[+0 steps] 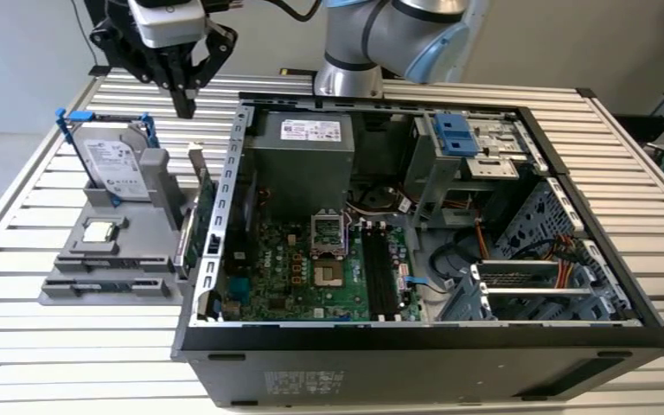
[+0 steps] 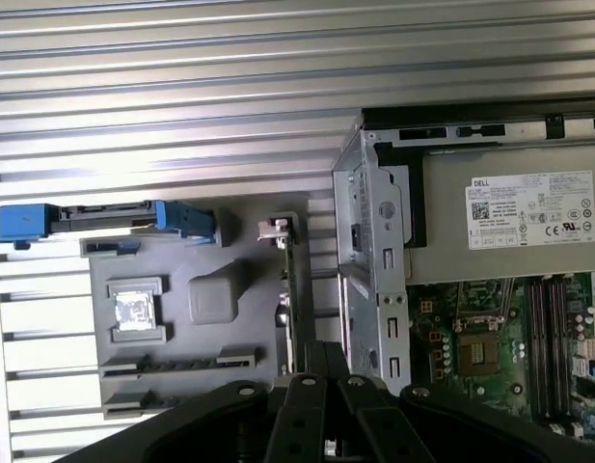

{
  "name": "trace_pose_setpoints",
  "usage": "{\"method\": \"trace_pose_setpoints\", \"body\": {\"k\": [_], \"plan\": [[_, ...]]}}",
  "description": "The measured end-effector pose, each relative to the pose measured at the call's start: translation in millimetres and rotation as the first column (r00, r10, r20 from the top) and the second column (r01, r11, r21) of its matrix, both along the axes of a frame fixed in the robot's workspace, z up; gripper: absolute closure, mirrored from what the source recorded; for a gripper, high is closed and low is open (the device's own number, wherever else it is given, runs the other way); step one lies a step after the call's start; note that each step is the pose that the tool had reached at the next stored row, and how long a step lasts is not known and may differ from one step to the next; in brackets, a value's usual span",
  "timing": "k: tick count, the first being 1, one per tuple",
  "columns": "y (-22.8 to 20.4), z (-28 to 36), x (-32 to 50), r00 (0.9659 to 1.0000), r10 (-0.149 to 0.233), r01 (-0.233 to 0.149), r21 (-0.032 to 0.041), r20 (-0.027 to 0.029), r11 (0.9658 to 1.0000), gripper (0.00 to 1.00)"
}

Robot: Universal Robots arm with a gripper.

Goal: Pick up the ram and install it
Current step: 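Reach for the ram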

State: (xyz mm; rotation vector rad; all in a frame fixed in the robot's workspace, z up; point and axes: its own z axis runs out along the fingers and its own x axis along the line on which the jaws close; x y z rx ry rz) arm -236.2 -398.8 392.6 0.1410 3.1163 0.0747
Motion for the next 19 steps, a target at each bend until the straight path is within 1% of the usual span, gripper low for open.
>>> {"method": "trace_pose_setpoints", "body": {"k": [8, 19], "plan": [[0.0, 0.0, -13.3, 1.0000, 0.000, 0.000, 0.0000, 0.0000, 1.0000, 1.00], [0.0, 0.0, -28.5, 1.0000, 0.000, 0.000, 0.0000, -0.0001, 1.0000, 1.00]]}}
